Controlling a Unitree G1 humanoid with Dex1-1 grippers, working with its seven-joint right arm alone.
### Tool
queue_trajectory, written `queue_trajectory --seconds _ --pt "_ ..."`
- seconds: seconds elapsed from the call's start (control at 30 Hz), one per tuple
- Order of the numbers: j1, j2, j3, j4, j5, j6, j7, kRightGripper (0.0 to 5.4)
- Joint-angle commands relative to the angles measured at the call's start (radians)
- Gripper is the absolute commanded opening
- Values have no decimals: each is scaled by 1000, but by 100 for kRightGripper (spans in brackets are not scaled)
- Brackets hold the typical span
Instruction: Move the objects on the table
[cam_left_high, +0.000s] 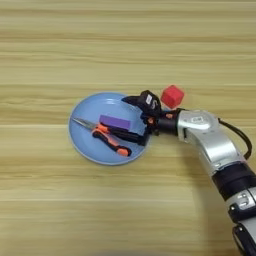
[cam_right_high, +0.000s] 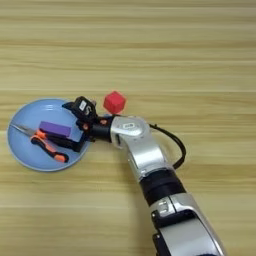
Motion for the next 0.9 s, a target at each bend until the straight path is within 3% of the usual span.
queue_trajectory --seconds 0.03,0.27,0.5,0.9 --pt "-100 -31 4 37 -32 13 -1 536" --pt "-115 -39 9 52 -36 13 48 536" --pt "-121 -58 50 79 -91 -1 71 536" --pt "-133 -52 59 100 -105 -24 64 398"
